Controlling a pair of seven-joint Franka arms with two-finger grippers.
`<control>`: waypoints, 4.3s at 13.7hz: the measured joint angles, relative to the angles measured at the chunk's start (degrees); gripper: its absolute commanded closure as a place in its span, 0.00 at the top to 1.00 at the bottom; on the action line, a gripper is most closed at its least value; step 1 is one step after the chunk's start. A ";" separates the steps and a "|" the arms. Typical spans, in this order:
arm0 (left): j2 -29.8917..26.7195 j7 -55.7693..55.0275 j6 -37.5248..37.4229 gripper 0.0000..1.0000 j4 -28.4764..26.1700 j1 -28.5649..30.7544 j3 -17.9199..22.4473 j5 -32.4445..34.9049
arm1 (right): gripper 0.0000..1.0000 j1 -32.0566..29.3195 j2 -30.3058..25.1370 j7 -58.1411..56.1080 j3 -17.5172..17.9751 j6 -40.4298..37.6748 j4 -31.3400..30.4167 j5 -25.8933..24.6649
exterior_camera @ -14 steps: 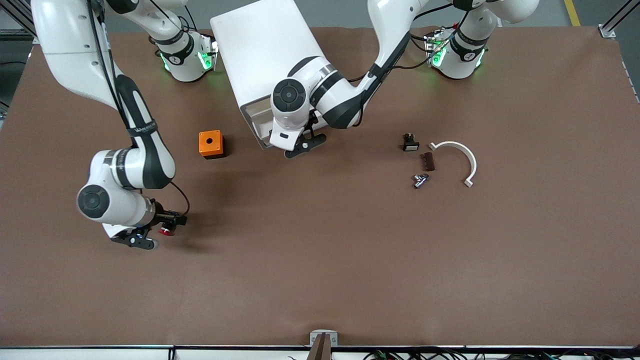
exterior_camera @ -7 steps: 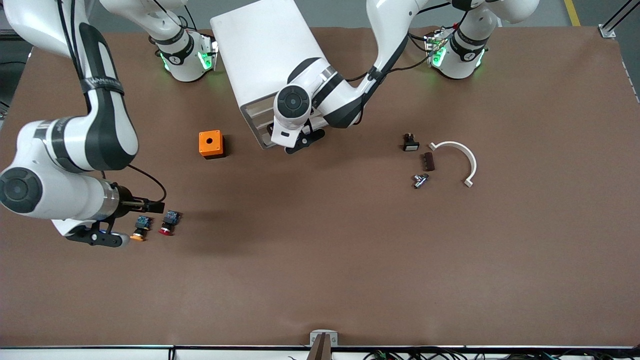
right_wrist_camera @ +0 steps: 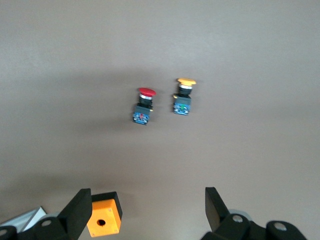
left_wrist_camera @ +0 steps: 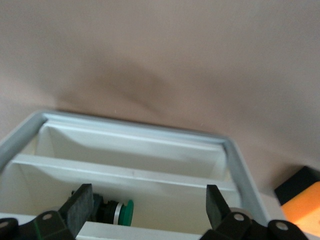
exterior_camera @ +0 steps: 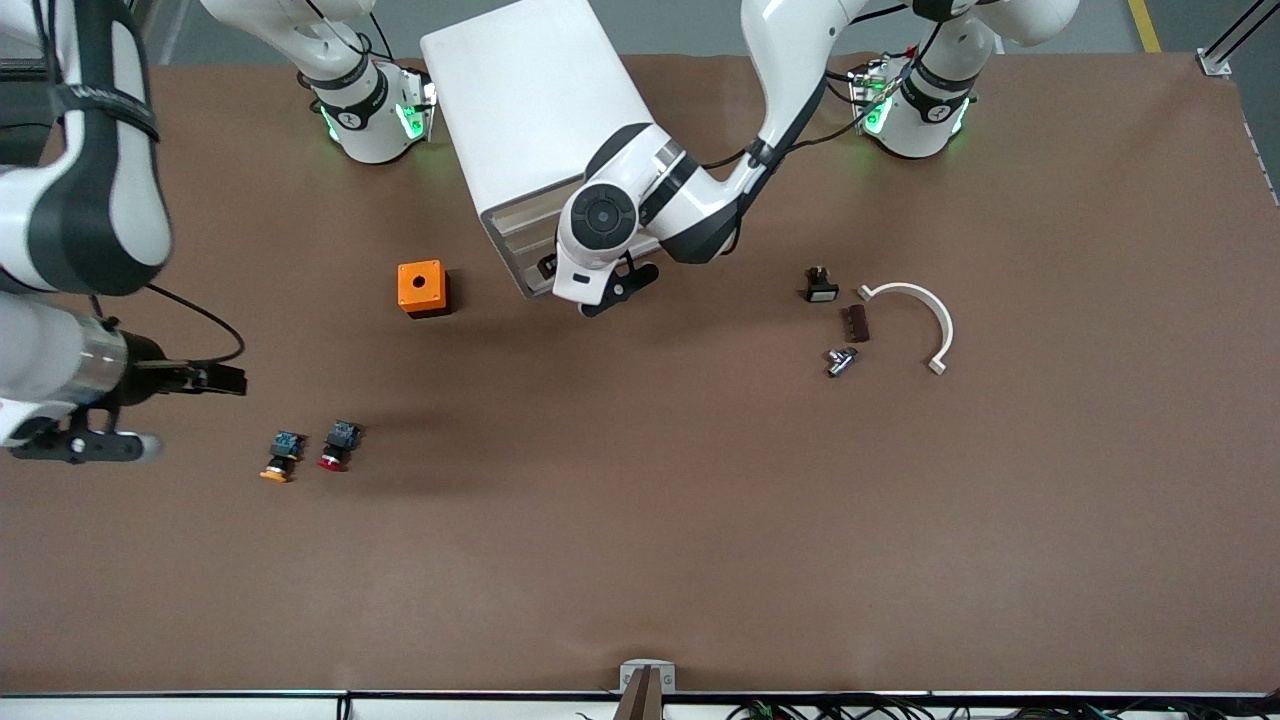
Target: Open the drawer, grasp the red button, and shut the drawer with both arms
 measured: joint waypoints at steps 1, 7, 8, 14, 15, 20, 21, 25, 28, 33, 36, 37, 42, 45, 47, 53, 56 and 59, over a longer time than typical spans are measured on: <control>-0.89 0.00 0.01 0.99 0.05 1.13 0.06 1.74 | 1.00 -0.58 -1.27 -0.74 -0.03 -0.66 0.05 0.00; -10.81 5.77 -5.38 0.99 0.46 11.55 0.25 9.27 | 1.00 -2.69 -5.81 -4.40 -0.43 -2.93 0.06 -1.04; -13.26 9.04 -8.24 0.99 0.57 14.11 0.31 9.34 | 1.00 -3.07 -5.80 -4.41 -0.44 -3.27 0.01 -1.09; -21.81 27.23 -24.26 0.99 -0.08 26.82 0.45 14.08 | 1.00 -3.78 -5.81 -4.41 -0.37 -3.28 0.52 -1.11; -22.24 30.29 -24.74 0.99 -0.08 28.40 0.46 15.09 | 1.00 -3.83 -5.82 -4.41 -0.38 -3.28 1.18 -1.11; -25.62 46.86 -30.90 0.99 -0.10 38.57 0.54 17.38 | 1.00 -4.63 -6.99 -4.41 -0.44 -5.86 2.44 -0.88; -26.35 48.49 -31.88 0.99 -0.13 39.84 0.56 18.66 | 1.00 -5.14 -7.91 -4.51 -0.44 -6.23 2.44 -0.54; -28.30 52.72 -32.44 0.99 -0.27 42.20 0.50 22.72 | 1.00 -5.54 -12.44 -4.97 -0.09 -7.41 1.28 0.09; -29.16 55.96 -32.78 0.99 -0.40 45.27 0.50 23.04 | 1.00 -5.54 -15.92 -6.28 0.02 -5.54 -4.28 0.10; -29.19 58.73 -32.33 0.99 -0.73 47.65 0.27 23.33 | 1.00 -5.00 -20.97 -7.24 0.80 -2.77 -11.00 0.09; -29.18 60.90 -29.54 0.99 -1.32 49.94 -1.21 23.36 | 1.00 -4.41 -21.84 -7.24 0.98 -2.72 -11.43 0.09; -29.18 60.98 -28.35 0.99 -1.83 51.09 -2.25 23.37 | 1.00 -4.38 -21.94 -7.24 0.98 -2.61 -11.62 0.08; -29.54 61.04 -25.11 0.99 -4.46 52.23 -3.72 23.37 | 1.00 -4.41 -22.69 -7.24 0.70 -2.42 -12.63 0.07; -33.29 61.04 -23.15 0.99 -8.58 52.22 -4.37 23.37 | 1.00 -4.46 -23.15 -7.24 0.62 -2.42 -12.84 0.07; -37.62 61.04 -21.02 0.99 -13.46 52.20 -4.75 23.37 | 1.00 -4.49 -23.35 -7.24 0.59 -2.41 -13.13 0.07; -41.99 63.31 -19.24 0.99 -17.33 52.18 -5.63 25.11 | 1.00 -4.49 -23.48 -7.24 0.59 -2.30 -13.60 0.07; -41.99 63.52 -18.82 0.99 -17.14 52.15 -6.16 25.23 | 1.00 -4.47 -23.48 -7.24 0.60 -2.13 -13.65 0.07; -41.98 63.57 -18.59 0.99 -16.85 52.10 -6.28 25.28 | 1.00 -4.48 -23.48 -7.24 0.60 -2.06 -13.73 0.07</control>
